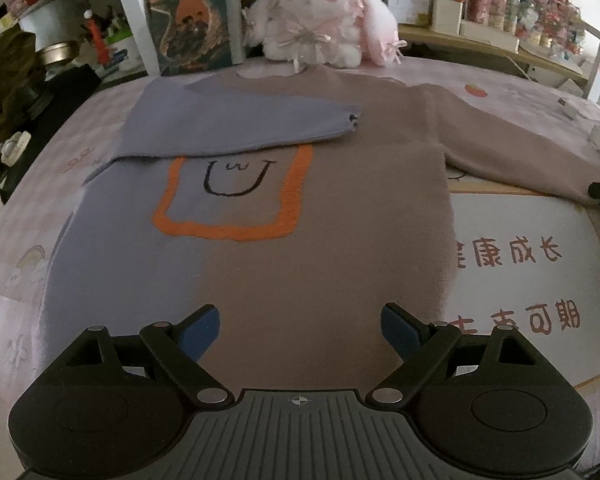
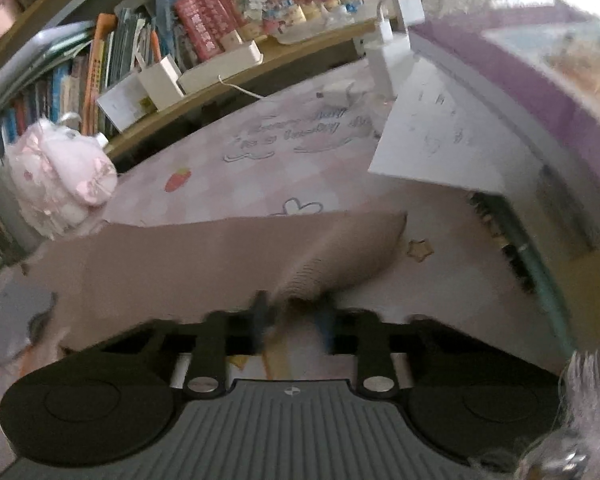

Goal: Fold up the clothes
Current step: 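Lift the beige sleeve and fold it across the sweater body with the right tool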

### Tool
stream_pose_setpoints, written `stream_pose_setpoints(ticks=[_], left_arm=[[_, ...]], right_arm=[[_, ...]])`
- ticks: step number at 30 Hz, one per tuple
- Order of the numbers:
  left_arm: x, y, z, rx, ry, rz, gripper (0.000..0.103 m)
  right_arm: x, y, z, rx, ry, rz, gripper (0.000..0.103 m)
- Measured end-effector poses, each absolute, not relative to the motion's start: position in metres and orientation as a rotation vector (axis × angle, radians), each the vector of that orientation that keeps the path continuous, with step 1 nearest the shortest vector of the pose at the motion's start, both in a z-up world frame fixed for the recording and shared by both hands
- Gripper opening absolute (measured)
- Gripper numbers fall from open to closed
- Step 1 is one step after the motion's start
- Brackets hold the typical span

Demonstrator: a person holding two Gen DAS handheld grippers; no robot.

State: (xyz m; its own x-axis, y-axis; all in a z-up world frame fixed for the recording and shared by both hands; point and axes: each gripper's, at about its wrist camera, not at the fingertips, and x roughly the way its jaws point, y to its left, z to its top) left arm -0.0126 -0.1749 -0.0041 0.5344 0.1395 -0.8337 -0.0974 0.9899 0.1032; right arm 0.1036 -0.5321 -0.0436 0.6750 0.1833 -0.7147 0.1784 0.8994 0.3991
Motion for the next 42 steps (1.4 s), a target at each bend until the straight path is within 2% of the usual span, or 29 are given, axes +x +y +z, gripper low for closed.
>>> stream_pose_setpoints(ticks=[5, 10, 12, 13, 14, 15, 16, 17, 21, 30, 42], left_arm=[[-0.011, -0.175, -0.005, 0.048, 0.999, 0.14, 0.09], [-0.011, -0.175, -0.005, 0.056, 1.007, 0.134, 0.09], [-0.012, -0.176, -0.006, 0.058, 1.01, 0.133, 0.09], [-0.012, -0.176, -0.006, 0.058, 1.011, 0.134, 0.09], [-0.012, -0.176, -0.006, 0.057, 1.013, 0.135, 0.09], [-0.012, -0.176, -0.006, 0.057, 1.014, 0.136, 0.09], [-0.012, -0.176, -0.006, 0.056, 1.015, 0.138, 0.09], [-0.012, -0.176, -0.007, 0.055, 1.015, 0.139, 0.09], [-0.012, -0.176, -0.007, 0.049, 1.011, 0.141, 0.09], [-0.014, -0.163, -0.008, 0.02, 0.983, 0.154, 0.09], [-0.023, -0.112, 0.0, 0.023, 0.886, 0.039, 0.09]], right_arm=[[0.104, -0.534, -0.042, 0.525, 0.813, 0.011, 0.007], [0.108, -0.546, -0.048, 0.673, 0.824, 0.016, 0.032], [0.109, -0.548, -0.049, 0.707, 0.812, 0.018, 0.035], [0.109, -0.548, -0.049, 0.71, 0.809, 0.015, 0.034], [0.11, -0.548, -0.049, 0.714, 0.806, 0.011, 0.029], [0.11, -0.549, -0.049, 0.715, 0.806, 0.006, 0.023], [0.111, -0.549, -0.05, 0.714, 0.809, -0.001, 0.009], [0.111, -0.55, -0.051, 0.714, 0.813, -0.007, 0.006], [0.107, -0.551, -0.047, 0.714, 0.788, 0.005, 0.006], [0.106, -0.535, 0.0, 0.71, 0.666, 0.126, 0.005], [0.113, -0.448, 0.064, 0.606, 0.575, 0.265, 0.005]])
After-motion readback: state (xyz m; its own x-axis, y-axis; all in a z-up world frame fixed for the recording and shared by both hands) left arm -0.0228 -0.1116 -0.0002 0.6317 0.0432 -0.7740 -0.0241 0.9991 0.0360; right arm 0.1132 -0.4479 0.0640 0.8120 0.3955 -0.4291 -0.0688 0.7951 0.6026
